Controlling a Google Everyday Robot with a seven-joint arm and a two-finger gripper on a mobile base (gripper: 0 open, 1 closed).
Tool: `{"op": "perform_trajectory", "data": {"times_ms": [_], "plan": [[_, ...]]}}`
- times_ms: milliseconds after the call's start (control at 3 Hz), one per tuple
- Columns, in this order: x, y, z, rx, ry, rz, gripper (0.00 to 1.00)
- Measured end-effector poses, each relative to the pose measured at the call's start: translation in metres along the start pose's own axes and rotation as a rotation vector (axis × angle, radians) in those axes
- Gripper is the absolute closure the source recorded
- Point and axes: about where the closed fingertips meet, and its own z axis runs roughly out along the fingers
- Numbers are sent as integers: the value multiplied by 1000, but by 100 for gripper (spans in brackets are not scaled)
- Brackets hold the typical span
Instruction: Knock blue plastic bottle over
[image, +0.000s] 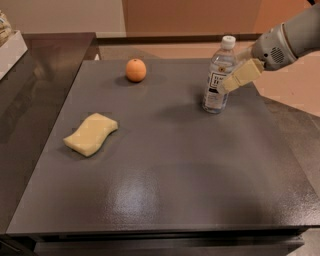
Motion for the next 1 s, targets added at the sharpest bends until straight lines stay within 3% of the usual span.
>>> {"op": "perform_trajectory", "data": {"times_ms": [667, 1000], "plan": [[-7, 7, 4, -50, -39, -15, 62], [-14, 8, -6, -50, 0, -41, 86]]}}
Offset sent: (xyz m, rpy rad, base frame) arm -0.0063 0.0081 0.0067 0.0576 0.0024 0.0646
